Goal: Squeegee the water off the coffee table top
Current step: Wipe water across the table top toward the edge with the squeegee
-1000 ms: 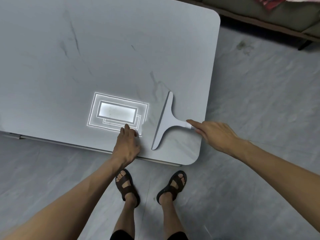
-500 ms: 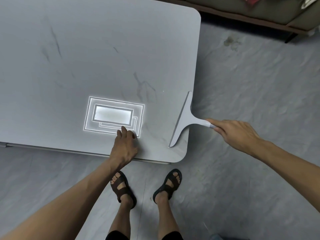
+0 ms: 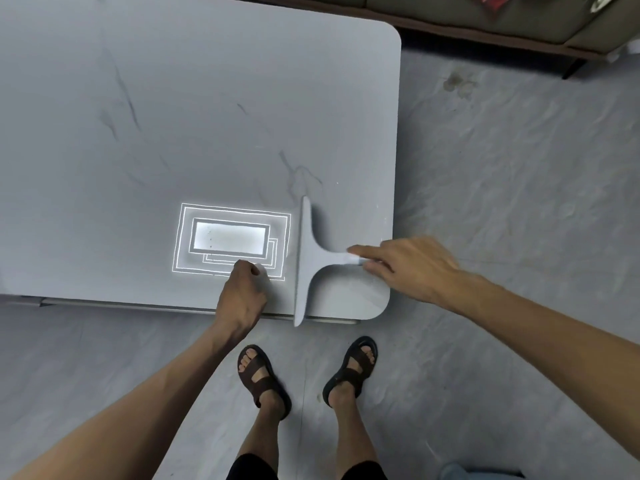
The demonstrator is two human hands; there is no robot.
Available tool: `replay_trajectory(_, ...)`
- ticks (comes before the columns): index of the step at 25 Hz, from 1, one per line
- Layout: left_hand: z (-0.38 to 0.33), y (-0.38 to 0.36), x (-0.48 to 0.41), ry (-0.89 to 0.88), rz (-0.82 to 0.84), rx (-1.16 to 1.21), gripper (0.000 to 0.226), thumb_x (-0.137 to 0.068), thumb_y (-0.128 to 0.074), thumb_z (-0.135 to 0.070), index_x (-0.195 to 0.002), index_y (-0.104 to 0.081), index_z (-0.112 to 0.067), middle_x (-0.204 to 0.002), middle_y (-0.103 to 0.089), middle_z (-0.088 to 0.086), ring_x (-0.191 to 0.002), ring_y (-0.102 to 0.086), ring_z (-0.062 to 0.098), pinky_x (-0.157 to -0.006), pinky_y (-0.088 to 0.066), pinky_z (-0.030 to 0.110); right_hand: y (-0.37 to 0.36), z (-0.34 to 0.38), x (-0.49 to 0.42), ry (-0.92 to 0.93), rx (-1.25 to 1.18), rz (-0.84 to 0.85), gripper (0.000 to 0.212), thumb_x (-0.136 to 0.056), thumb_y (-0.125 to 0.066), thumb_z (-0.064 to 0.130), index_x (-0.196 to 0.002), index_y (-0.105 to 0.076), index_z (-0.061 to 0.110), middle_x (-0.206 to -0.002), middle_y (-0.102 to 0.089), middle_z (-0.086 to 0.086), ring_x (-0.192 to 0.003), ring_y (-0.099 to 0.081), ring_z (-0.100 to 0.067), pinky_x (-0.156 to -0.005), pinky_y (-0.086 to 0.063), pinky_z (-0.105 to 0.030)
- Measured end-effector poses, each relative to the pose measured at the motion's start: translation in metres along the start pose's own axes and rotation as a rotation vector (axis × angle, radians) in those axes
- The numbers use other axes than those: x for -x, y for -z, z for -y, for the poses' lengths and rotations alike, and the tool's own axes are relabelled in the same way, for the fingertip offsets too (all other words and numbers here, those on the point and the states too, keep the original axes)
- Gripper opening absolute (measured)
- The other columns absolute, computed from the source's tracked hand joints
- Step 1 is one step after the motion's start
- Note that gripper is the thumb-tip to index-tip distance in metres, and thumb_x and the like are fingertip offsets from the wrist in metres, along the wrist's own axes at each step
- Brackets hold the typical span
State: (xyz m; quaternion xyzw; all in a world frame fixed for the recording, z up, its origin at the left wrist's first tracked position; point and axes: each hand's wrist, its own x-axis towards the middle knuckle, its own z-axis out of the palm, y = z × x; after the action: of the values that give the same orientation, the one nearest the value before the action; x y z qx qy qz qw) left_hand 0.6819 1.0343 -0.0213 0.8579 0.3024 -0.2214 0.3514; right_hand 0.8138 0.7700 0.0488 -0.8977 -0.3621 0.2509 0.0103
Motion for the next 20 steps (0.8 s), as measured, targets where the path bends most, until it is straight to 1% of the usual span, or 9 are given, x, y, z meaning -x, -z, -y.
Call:
replay_trajectory(2, 0.009, 0.005, -0.001, -0.030, -0.012, -0.004, 0.028, -0.083, -0.048, 0.005, -0.096, -0.038, -0.018, -0.082, -0.052, 0.007, -0.067, -0.045, 0.022, -0.056, -0.034, 0.029, -0.016, 0.034, -0.014, 0.050, 0.001, 0.031, 0.041, -0.099, -0.021, 0.055, -0.139, -0.033, 0.054, -0.086, -0.064, 0.006, -0.079, -0.064, -0.022, -0.057, -0.030, -0.031)
replay_trajectory(4, 0.016, 0.007, 0.000, -0.068, -0.012, 0.004, 0.030, -0.083, -0.052, 0.004, -0.098, -0.038, -0.018, -0.086, -0.052, 0.005, -0.072, -0.047, 0.024, -0.062, -0.037, 0.031, -0.029, 0.052, -0.022, 0.079, 0.023, 0.040, 0.041, -0.100, -0.022, 0.053, -0.140, -0.032, 0.054, -0.086, -0.063, 0.004, -0.079, -0.063, -0.024, -0.059, -0.029, -0.031)
replay_trajectory(7, 0.022, 0.000, 0.006, -0.104, 0.004, -0.015, 0.030, -0.077, -0.049, 0.007, -0.101, -0.042, -0.010, -0.086, -0.052, 0.006, -0.066, -0.046, 0.019, -0.052, -0.033, 0.027, -0.046, 0.049, -0.018, 0.083, 0.034, 0.015, 0.040, -0.101, -0.022, 0.052, -0.139, -0.033, 0.053, -0.088, -0.065, 0.004, -0.080, -0.064, -0.024, -0.058, -0.031, -0.031)
replay_trajectory(8, 0.021, -0.005, 0.009, -0.117, 0.018, -0.027, 0.032, -0.076, -0.050, 0.008, -0.103, -0.042, -0.009, -0.090, -0.053, 0.007, -0.068, -0.047, 0.020, -0.053, -0.033, 0.026, -0.050, 0.042, -0.012, 0.078, 0.045, 0.016, 0.040, -0.101, -0.023, 0.052, -0.139, -0.034, 0.052, -0.087, -0.064, 0.004, -0.079, -0.064, -0.024, -0.057, -0.032, -0.031)
replay_trajectory(12, 0.001, -0.031, 0.025, -0.166, 0.026, -0.108, 0.034, -0.075, -0.053, 0.008, -0.106, -0.046, -0.006, -0.104, -0.052, 0.014, -0.088, -0.052, 0.028, -0.068, -0.036, 0.029, -0.054, -0.011, 0.023, 0.036, 0.037, -0.002, 0.038, -0.100, -0.027, 0.051, -0.137, -0.038, 0.053, -0.083, -0.064, 0.006, -0.078, -0.065, -0.021, -0.055, -0.035, -0.029)
replay_trajectory(16, -0.034, -0.065, 0.042, -0.135, 0.021, -0.141, 0.031, -0.078, -0.052, 0.008, -0.107, -0.046, -0.003, -0.113, -0.050, 0.018, -0.100, -0.052, 0.035, -0.080, -0.047, 0.045, -0.051, -0.076, 0.063, 0.044, 0.090, -0.036, 0.033, -0.100, -0.031, 0.048, -0.131, -0.038, 0.054, -0.073, -0.061, 0.007, -0.063, -0.060, -0.019, -0.049, -0.044, -0.029)
replay_trajectory(17, -0.045, -0.075, 0.046, -0.132, 0.024, -0.144, 0.030, -0.078, -0.051, 0.008, -0.107, -0.046, -0.002, -0.113, -0.049, 0.019, -0.099, -0.052, 0.036, -0.079, -0.047, 0.046, -0.049, -0.095, 0.071, 0.033, 0.097, -0.032, 0.032, -0.099, -0.033, 0.048, -0.130, -0.039, 0.054, -0.073, -0.061, 0.008, -0.063, -0.060, -0.019, -0.049, -0.044, -0.029)
replay_trajectory(18, -0.054, -0.084, 0.050, -0.129, 0.027, -0.136, 0.030, -0.078, -0.050, 0.008, -0.106, -0.046, -0.002, -0.113, -0.049, 0.018, -0.097, -0.051, 0.035, -0.075, -0.046, 0.045, -0.045, -0.114, 0.079, 0.020, 0.109, -0.031, 0.032, -0.099, -0.034, 0.048, -0.130, -0.041, 0.055, -0.073, -0.061, 0.008, -0.064, -0.061, -0.019, -0.049, -0.043, -0.029)
replay_trajectory(20, -0.066, -0.099, 0.056, -0.130, 0.031, -0.083, 0.031, -0.077, -0.051, 0.006, -0.105, -0.044, -0.004, -0.107, -0.049, 0.012, -0.086, -0.051, 0.029, -0.062, -0.037, 0.031, -0.035, -0.148, 0.090, -0.002, 0.167, -0.030, 0.034, -0.098, -0.033, 0.051, -0.130, -0.041, 0.056, -0.073, -0.060, 0.009, -0.067, -0.062, -0.019, -0.051, -0.043, -0.029)
